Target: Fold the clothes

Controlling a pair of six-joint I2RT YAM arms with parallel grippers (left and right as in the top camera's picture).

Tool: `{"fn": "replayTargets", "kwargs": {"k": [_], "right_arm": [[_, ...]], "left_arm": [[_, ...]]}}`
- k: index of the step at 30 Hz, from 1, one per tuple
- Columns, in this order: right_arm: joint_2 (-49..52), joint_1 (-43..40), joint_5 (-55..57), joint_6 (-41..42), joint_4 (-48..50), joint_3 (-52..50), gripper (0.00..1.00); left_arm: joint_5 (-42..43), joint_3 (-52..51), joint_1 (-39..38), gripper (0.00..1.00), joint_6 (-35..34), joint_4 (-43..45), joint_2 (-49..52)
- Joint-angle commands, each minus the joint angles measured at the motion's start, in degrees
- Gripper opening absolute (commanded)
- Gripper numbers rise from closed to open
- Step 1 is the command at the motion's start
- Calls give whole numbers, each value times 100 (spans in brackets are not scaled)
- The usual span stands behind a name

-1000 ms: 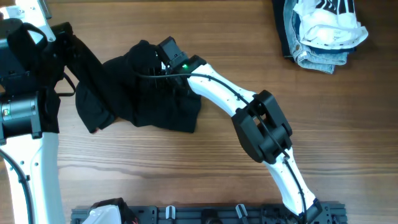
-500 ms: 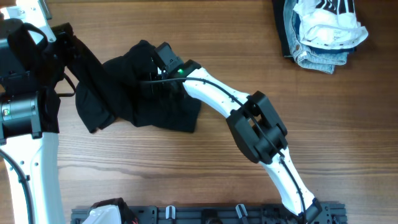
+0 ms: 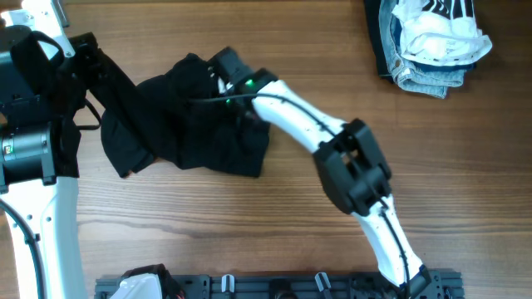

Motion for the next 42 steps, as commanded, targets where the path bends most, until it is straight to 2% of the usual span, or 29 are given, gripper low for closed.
{"fn": "replayTargets", "kwargs": {"k": [1, 15, 27, 42], "right_arm": [[-1165, -544, -166, -726, -223, 223, 4], [-3193, -2068, -245, -1860, -839, 223, 4], [-4809, -3040, -245, -2282, -1139, 223, 4], [-6345, -3344, 48, -2621, -1615, 223, 5]], "left_arm": [[-138, 55, 7, 4, -11, 59, 0], [22, 57, 4, 4, -15, 726, -118], [81, 57, 4, 4, -363, 1897, -1182], [363, 57, 4, 4, -361, 1486, -2435]]}}
